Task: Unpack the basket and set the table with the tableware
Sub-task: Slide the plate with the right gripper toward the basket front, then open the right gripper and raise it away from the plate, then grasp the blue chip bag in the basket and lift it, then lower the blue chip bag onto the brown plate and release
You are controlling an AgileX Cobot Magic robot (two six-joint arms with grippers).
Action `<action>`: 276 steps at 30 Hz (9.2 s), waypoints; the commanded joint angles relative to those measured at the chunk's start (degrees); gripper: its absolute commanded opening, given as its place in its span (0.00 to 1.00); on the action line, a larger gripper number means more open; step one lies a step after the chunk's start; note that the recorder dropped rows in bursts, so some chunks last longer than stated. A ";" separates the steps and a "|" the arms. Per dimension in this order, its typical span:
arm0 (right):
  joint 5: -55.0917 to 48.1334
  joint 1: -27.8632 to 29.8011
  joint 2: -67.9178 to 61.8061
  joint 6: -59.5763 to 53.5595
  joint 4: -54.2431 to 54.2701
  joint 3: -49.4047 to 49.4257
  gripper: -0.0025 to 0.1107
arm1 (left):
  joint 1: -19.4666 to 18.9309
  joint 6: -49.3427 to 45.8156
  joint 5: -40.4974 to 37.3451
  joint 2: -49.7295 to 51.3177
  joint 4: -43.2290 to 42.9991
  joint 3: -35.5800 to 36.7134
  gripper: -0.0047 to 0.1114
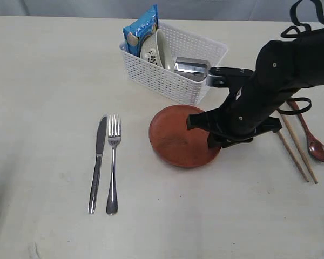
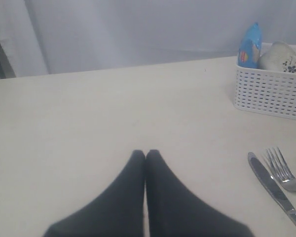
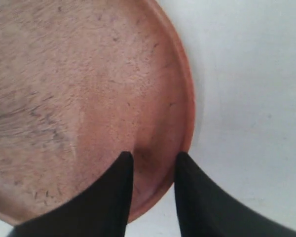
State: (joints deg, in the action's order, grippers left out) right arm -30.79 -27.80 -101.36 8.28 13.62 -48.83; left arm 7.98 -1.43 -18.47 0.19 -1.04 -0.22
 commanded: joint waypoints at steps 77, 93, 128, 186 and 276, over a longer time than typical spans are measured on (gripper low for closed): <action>-7.97 0.27 2.23 -3.07 -1.71 -0.46 0.45 | -0.05 -0.32 0.10 -0.19 -0.12 0.22 0.04; 3.32 0.27 -3.06 -7.04 3.15 -0.46 0.02 | -0.05 -0.32 0.10 -0.19 -0.24 0.22 0.04; 37.47 2.90 -6.70 17.02 3.15 -0.46 0.02 | -0.05 -0.32 0.10 -0.19 -0.24 0.22 0.04; -15.11 -5.12 -31.12 13.00 -5.82 -70.58 0.53 | -0.05 -0.32 0.10 -0.19 -0.24 0.22 0.04; -20.62 -23.01 -10.42 4.99 -52.92 -26.91 0.02 | -0.05 -0.32 0.10 -0.19 0.22 0.22 0.04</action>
State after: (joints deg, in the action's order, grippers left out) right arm -52.44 -51.17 -111.18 13.05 -37.66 -76.07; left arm 7.98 -1.52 -18.47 0.19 -1.04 -0.22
